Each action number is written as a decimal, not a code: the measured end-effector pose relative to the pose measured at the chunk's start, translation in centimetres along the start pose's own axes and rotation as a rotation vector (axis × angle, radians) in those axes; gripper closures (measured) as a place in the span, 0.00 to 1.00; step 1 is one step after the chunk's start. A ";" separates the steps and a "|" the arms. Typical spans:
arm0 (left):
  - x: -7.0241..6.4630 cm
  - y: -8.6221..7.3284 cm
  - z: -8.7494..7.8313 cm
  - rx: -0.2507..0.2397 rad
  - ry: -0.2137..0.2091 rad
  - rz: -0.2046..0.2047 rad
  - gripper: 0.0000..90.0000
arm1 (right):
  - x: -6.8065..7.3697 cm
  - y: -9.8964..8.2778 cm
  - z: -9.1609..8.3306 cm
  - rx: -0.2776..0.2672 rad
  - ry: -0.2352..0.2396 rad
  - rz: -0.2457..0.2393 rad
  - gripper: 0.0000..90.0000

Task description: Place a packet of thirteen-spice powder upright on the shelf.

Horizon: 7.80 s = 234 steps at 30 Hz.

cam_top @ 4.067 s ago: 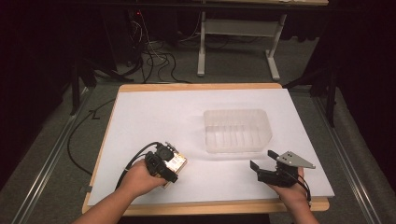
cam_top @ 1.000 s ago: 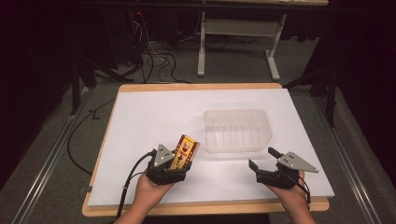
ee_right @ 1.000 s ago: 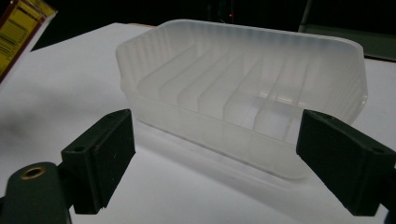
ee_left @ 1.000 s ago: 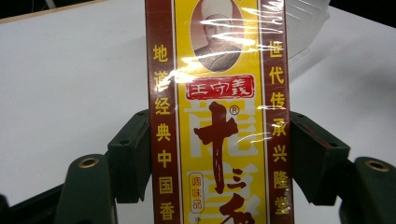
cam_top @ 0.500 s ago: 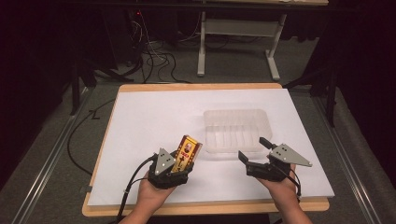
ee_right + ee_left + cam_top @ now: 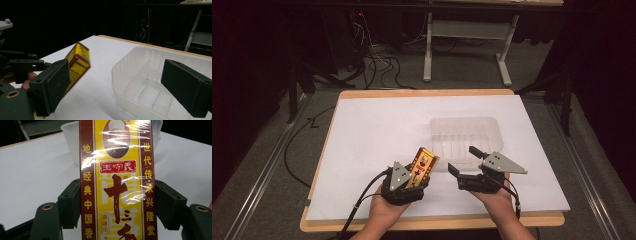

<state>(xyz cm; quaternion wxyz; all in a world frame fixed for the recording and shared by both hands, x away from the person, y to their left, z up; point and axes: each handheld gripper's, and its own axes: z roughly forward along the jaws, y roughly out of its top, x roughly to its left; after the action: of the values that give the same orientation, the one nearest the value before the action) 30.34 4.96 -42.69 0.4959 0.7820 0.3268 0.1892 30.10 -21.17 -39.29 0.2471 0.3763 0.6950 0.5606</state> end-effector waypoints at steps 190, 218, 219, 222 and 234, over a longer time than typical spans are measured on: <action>6.7 -2.9 -6.3 -0.005 0.167 0.035 0.30 | -5.9 1.9 8.3 0.072 -0.616 0.142 0.75; 6.7 -3.0 -6.1 0.002 0.160 0.040 0.30 | -6.1 0.1 9.6 0.150 -0.583 0.133 0.67; 6.7 -3.0 -6.1 0.002 0.160 0.040 0.30 | -6.1 0.1 9.6 0.150 -0.583 0.133 0.67; 6.6 -2.9 -6.1 0.005 0.156 0.042 0.30 | -6.1 0.1 9.6 0.158 -0.560 0.132 0.62; 6.8 -3.1 -5.6 0.015 0.134 0.035 0.30 | -5.7 0.7 8.4 0.183 -0.472 0.084 0.22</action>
<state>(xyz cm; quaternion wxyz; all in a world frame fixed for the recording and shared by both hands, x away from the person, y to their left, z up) 30.73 14.26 -43.27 0.4635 0.7768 0.3471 0.2474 40.07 -20.71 -41.13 0.3439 0.5462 0.6495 0.4018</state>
